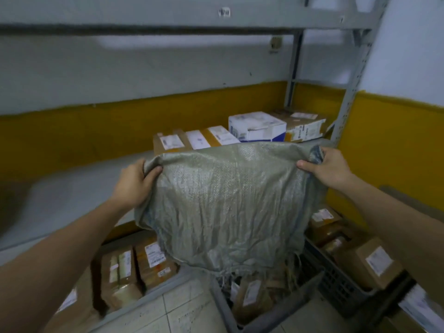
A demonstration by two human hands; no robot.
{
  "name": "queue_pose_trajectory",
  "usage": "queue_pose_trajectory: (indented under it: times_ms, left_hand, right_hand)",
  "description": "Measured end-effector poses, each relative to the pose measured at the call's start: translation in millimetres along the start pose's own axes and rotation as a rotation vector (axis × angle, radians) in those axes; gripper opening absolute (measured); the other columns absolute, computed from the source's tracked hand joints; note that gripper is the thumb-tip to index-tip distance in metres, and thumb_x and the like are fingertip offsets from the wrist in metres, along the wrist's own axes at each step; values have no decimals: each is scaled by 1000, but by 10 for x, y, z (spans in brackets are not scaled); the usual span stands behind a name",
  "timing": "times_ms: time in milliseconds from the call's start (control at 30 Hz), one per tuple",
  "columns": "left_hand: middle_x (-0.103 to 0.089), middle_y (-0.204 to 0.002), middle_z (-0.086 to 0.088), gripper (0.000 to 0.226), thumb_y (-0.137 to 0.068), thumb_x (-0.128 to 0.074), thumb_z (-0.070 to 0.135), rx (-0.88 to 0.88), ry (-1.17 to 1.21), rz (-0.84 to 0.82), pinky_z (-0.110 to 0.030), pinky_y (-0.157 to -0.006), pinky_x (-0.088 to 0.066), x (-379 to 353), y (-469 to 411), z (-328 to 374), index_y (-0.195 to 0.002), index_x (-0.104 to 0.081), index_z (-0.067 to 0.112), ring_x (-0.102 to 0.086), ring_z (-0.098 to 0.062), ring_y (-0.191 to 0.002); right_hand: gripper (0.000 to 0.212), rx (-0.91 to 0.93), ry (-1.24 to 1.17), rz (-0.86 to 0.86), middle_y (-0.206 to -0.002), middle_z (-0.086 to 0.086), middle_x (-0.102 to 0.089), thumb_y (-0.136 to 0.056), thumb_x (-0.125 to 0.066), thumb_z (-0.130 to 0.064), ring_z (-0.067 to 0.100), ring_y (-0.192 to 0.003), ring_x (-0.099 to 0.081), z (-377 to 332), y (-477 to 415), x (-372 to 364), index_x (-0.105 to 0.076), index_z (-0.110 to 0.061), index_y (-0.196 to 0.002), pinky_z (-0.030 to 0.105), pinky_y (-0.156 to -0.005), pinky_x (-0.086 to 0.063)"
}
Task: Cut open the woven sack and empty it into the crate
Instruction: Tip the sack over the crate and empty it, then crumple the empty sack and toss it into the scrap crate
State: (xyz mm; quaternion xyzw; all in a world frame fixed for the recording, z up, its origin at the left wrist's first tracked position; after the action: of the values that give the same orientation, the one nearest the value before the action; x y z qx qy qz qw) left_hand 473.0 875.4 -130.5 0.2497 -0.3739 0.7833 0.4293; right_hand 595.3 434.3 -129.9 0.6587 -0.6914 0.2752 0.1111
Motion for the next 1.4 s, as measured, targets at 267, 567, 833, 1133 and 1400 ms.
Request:
queue_pose_trajectory:
  times_ms: [267, 567, 833, 1133, 1400]
  left_hand:
    - [-64, -61, 5, 41, -68, -83, 53, 64, -35, -270, -29, -52, -45, 1674, -48, 1088, -66, -68, 15, -61, -13, -57]
    - [-66, -76, -8, 23, -83, -72, 29, 417, 5, -190, -28, -51, -43, 2872, 277, 1979, -74, -66, 9, -62, -22, -67]
    - [-72, -86, -14, 36, -81, -79, 34, 515, 361, -233, -33, -63, -55, 3290, 1046, 2238, -91, -68, 1, -70, -27, -77]
    - [-53, -58, -7, 40, -89, -74, 28, 566, 111, 65, -32, -54, -32, 4882, 1912, 911, -60, -52, 12, -66, -30, -71]
    - [-68, -96, -20, 47, -98, -53, 41, 660, 39, -28, -36, -76, -50, 5441, 2552, 302, -106, -66, -4, -63, -32, -84]
  right_hand:
    - [17, 59, 50, -155, -85, -11, -66, -81, -79, -17, 1, -77, -60, -1870, 98, 1116, -66, -18, -91, 19, -66, -45]
    - [21, 38, 133, -16, -75, 8, -66, -78, -72, -21, 27, -77, -63, -3369, 692, 1728, -57, -14, -65, 31, -63, -42]
    - [16, 151, -70, -247, -84, 2, -72, -85, -70, -31, 16, -79, -66, -4218, 1784, 1084, -70, -16, -88, 33, -74, -51]
    - [9, 25, -122, -235, -95, 4, -70, -89, -68, -15, 29, -95, -66, -4350, 2208, 820, -68, -17, -98, 37, -81, -53]
    - [20, -54, -151, -611, -99, 9, -71, -95, -60, -36, 25, -95, -66, -5144, 3420, -306, -64, -18, -102, 41, -88, -53]
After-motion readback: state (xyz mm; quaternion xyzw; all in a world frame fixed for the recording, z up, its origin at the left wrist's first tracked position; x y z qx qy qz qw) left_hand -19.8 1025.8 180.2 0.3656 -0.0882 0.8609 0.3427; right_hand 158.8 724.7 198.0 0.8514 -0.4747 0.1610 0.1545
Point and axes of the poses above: each hand's wrist, its own y-axis away from the middle knuckle, its own x-axis out of the back of the hand, z = x × y, the point moved 8 cm from there along -y, towards the middle knuckle
